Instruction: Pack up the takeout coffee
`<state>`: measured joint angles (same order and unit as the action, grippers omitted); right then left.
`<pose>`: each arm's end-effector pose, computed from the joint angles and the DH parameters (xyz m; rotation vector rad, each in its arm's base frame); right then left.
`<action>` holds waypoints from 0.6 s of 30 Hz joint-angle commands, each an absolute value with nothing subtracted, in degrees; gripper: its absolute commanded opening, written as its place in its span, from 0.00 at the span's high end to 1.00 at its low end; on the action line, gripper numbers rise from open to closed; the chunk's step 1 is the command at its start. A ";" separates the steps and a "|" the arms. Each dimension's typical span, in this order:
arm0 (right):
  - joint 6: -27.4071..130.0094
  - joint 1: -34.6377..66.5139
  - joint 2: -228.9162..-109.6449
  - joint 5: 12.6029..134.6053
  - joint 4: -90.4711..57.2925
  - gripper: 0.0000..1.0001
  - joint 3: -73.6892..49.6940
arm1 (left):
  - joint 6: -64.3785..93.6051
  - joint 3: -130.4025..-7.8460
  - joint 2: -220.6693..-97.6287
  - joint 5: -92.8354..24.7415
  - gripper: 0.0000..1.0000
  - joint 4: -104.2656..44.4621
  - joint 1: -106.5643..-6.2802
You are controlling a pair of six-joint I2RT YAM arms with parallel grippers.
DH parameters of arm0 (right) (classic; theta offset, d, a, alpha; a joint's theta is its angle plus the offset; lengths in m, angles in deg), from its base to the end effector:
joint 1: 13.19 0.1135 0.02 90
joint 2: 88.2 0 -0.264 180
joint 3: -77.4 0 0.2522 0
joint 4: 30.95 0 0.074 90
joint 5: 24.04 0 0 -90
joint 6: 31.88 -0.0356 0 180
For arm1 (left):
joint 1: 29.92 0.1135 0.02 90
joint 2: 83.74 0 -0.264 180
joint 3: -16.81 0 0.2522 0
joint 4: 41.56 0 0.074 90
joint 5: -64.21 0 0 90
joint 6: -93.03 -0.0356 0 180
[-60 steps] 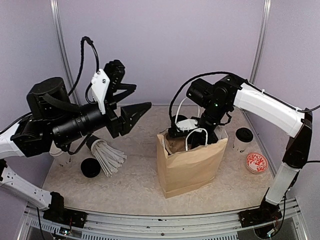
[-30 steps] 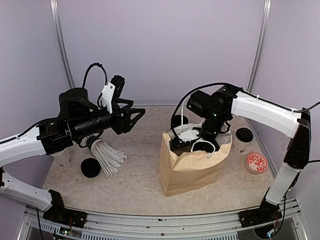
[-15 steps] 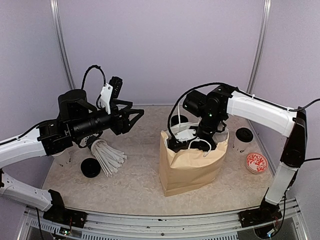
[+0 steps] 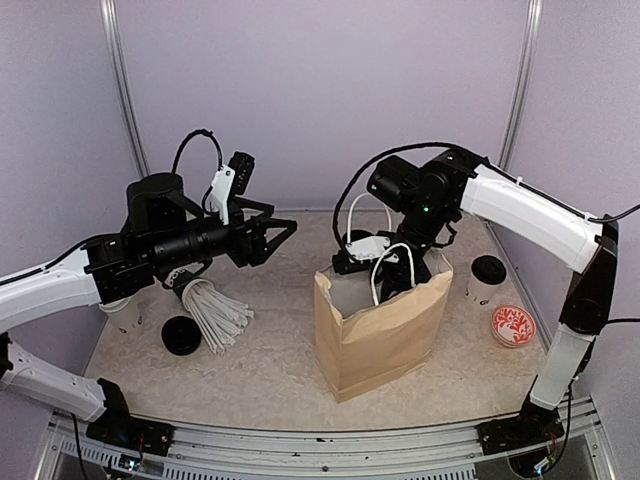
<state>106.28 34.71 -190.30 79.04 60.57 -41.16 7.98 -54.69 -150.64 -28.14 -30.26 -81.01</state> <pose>0.2255 0.2615 0.3381 -2.1574 1.8826 0.3274 0.1726 -0.2162 0.3638 0.7138 1.5945 -0.7614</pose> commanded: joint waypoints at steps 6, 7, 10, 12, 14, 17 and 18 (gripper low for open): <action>104.81 34.65 -186.57 83.61 59.69 0.41 -46.65 | 10.04 -67.67 -164.03 -42.08 0.30 -29.86 -78.43; 104.75 34.66 -186.37 83.80 59.31 0.41 -46.85 | 10.34 -69.26 -165.45 -42.50 0.30 -29.42 -78.32; 104.70 34.54 -186.00 84.46 59.34 0.40 -47.68 | 11.45 -75.46 -171.66 -43.02 0.30 -25.51 -78.18; 104.70 34.53 -185.58 84.46 59.32 0.40 -47.63 | 12.30 -77.25 -175.08 -45.24 0.30 -24.72 -78.09; 104.70 34.54 -184.89 84.28 59.01 0.40 -47.72 | 13.63 -78.67 -177.14 -45.96 0.30 -24.61 -78.01; 104.99 34.32 -184.05 84.77 58.84 0.39 -48.16 | 15.40 -80.81 -180.44 -46.43 0.32 -24.40 -77.79; 105.16 34.16 -183.93 85.11 58.92 0.39 -48.40 | 15.83 -81.56 -181.22 -46.63 0.34 -24.42 -77.70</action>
<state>105.16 34.69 -186.24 83.35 59.48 -46.36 12.86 -78.21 -178.18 -43.96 -26.30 -78.28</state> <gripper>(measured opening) 0.606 0.686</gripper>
